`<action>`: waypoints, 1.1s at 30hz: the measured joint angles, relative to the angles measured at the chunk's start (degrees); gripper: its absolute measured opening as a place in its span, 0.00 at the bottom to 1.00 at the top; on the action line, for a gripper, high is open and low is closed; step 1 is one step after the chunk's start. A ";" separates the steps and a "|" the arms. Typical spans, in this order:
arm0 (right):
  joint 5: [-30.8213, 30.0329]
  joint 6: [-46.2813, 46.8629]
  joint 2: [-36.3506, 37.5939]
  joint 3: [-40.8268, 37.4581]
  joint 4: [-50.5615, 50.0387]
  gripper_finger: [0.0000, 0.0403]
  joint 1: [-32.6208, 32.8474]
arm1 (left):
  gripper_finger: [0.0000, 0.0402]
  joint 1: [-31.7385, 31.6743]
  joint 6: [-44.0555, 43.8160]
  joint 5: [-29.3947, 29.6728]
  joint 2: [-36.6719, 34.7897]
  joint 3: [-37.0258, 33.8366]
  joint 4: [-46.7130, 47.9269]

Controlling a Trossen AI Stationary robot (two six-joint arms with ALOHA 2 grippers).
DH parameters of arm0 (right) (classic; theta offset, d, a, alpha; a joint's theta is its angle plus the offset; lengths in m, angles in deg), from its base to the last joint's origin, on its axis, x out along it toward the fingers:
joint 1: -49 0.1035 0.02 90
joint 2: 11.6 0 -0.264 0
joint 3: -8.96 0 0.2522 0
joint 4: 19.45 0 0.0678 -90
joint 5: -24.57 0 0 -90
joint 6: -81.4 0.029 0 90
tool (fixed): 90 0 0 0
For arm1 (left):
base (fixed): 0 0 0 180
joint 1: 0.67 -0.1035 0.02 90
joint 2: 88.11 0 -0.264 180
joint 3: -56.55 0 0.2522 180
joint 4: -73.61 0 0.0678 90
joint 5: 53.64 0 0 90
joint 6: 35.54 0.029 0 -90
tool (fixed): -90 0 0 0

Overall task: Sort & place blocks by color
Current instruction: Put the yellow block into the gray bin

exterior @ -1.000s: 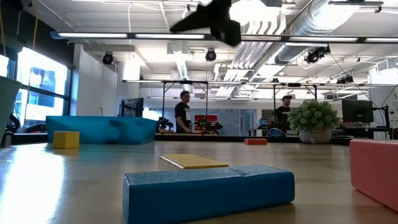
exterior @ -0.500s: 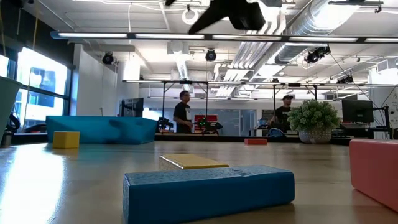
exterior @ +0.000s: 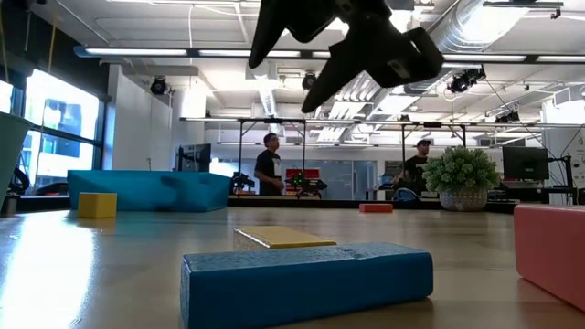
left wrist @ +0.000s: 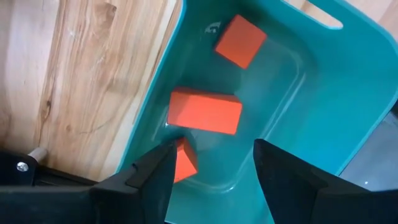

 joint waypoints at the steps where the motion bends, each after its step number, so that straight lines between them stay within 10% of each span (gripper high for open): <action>1: 0.02 0.73 -0.34 0.00 -0.02 0.47 0.37 | 0.51 0.00 -0.02 0.11 0.00 0.00 -0.02; 25: -4.59 0.86 -1.90 6.87 4.19 0.47 2.93 | 0.50 -0.02 -0.06 0.52 0.00 0.00 -0.06; 33: 2.95 2.75 -7.26 6.97 1.96 0.47 2.93 | 0.51 -0.07 -0.04 2.84 0.00 0.00 -0.10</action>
